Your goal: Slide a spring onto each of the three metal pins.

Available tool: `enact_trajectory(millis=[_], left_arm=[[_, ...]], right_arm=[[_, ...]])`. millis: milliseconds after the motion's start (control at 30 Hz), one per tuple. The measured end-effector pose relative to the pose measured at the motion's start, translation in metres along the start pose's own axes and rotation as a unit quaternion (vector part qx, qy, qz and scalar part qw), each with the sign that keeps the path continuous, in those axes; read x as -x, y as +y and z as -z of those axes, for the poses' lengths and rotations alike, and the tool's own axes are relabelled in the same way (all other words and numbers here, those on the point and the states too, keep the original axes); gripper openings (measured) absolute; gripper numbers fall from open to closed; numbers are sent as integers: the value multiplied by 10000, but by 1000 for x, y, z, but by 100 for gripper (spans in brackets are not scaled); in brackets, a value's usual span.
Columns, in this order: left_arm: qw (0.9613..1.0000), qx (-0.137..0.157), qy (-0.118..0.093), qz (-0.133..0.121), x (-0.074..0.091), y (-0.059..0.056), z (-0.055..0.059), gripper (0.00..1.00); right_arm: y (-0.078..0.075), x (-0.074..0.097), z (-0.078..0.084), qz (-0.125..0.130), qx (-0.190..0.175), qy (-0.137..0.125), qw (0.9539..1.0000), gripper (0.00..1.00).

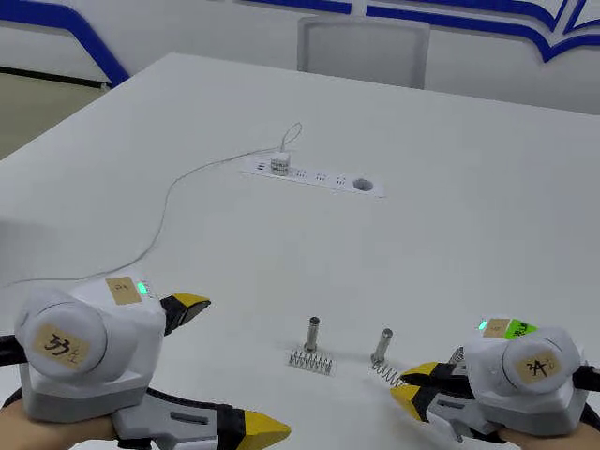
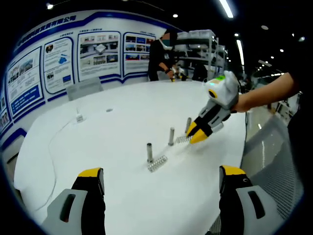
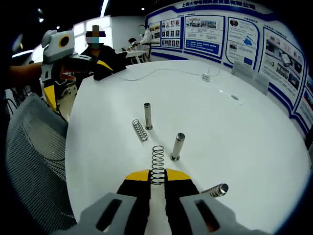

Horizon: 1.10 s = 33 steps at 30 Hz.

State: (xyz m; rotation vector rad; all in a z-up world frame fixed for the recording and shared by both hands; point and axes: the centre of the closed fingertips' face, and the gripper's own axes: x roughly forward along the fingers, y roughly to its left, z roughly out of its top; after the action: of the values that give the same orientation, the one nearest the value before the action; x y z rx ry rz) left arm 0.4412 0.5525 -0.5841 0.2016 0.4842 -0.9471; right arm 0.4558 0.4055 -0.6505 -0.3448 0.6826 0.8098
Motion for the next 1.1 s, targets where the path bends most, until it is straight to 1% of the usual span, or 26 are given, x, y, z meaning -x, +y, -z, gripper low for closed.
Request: enact_trajectory(millis=[100, 233, 267, 300, 400, 533, 600, 633, 733, 800, 833, 867, 900, 933, 1000, 1033, 1100], left_arm=[[10000, -62, -45, 55, -1, -2, -6, 99], [9998, -159, -100, 118, -3, -6, -13, 98], [9996, -192, -115, 149, -4, -8, -15, 98], [9995, -235, -127, 180, -5, -10, -17, 98], [9989, -359, -106, 298, -7, -16, -20, 96], [9977, -508, -138, 416, -9, -23, -27, 92], [9968, -590, -175, 513, -11, -28, -31, 89], [9958, -663, -203, 603, -11, -32, -34, 87], [9935, -795, -214, 791, -13, -41, -39, 82], [9923, -884, -214, 838, -14, -44, -42, 80], [9913, -981, -216, 851, -15, -46, -44, 78], [9898, -1131, -270, 828, -16, -47, -47, 76], [9890, -1184, -300, 833, -16, -48, -49, 74], [9890, -1173, -303, 847, -17, -50, -50, 72], [9886, -1169, -319, 899, -18, -54, -52, 71], [9879, -1200, -338, 917, -19, -57, -54, 71], [9871, -1253, -373, 929, -19, -60, -57, 70]], right_arm=[[3, 8, -9, -56, 188, -43, 9998, 11], [4, 21, -18, -52, 502, -53, 9987, 11], [2, 25, -20, -1, 710, 3, 9975, 11], [3, 29, -22, 7, 807, 20, 9967, 11], [7, 38, -28, -65, 916, -30, 9958, 11], [12, 49, -39, -146, 999, -127, 9948, 11], [17, 54, -46, -207, 1064, -199, 9939, 11], [20, 57, -49, -245, 1107, -229, 9933, 11], [27, 64, -57, -344, 1237, -250, 9914, 11], [33, 68, -62, -450, 1216, -292, 9911, 11], [37, 71, -65, -545, 1198, -325, 9908, 11], [40, 73, -67, -588, 1208, -328, 9904, 11], [42, 75, -68, -620, 1254, -326, 9896, 11], [44, 76, -68, -628, 1316, -300, 9889, 11], [49, 79, -69, -648, 1509, -230, 9862, 11], [53, 81, -72, -664, 1551, -260, 9853, 11], [56, 84, -76, -672, 1538, -286, 9854, 11]])
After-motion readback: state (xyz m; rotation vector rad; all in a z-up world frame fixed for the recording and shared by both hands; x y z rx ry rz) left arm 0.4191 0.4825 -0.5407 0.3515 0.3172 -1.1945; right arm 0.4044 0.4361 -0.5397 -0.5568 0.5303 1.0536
